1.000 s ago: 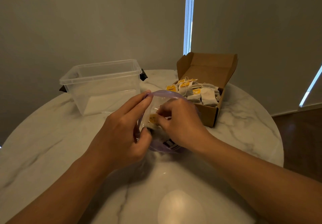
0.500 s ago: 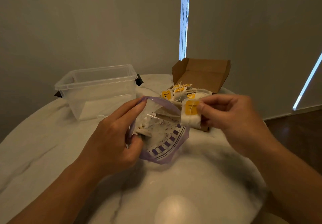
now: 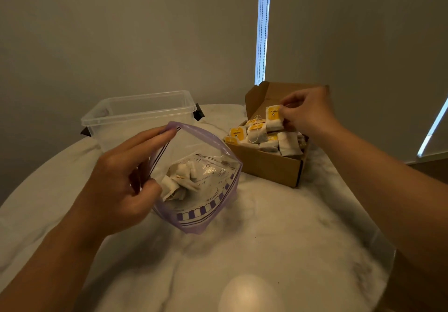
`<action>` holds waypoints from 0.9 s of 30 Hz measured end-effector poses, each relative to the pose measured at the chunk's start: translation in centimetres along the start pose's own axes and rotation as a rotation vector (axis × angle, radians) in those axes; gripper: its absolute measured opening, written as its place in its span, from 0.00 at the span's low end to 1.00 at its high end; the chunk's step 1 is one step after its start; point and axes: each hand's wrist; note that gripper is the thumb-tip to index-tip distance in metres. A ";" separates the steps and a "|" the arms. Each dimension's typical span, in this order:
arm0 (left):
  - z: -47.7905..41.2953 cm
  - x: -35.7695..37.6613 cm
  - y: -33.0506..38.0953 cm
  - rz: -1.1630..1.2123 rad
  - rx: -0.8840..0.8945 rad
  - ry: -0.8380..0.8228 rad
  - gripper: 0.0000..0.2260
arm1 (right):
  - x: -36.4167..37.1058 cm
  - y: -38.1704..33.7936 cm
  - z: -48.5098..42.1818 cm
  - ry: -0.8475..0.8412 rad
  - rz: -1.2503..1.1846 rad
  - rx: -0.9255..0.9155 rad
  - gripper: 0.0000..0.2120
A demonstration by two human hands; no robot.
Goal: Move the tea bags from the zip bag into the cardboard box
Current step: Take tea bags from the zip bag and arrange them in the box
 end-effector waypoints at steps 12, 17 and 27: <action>0.0 -0.5 0.3 0.009 0.007 0.016 0.30 | -0.2 -0.5 2.3 0.090 0.290 -0.171 0.08; -0.1 -0.2 0.4 -0.007 0.006 0.018 0.31 | -1.4 -4.5 11.2 -0.085 -0.194 -0.245 0.03; -0.3 0.8 1.1 -0.065 0.027 -0.029 0.30 | 3.7 -8.2 17.1 -0.660 0.313 -0.416 0.14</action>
Point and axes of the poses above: each hand's wrist, its own z-axis away from the middle knuckle, its own x-axis out of the palm, y = z × x, and after that the axes turned 4 degrees about -y, right-handed
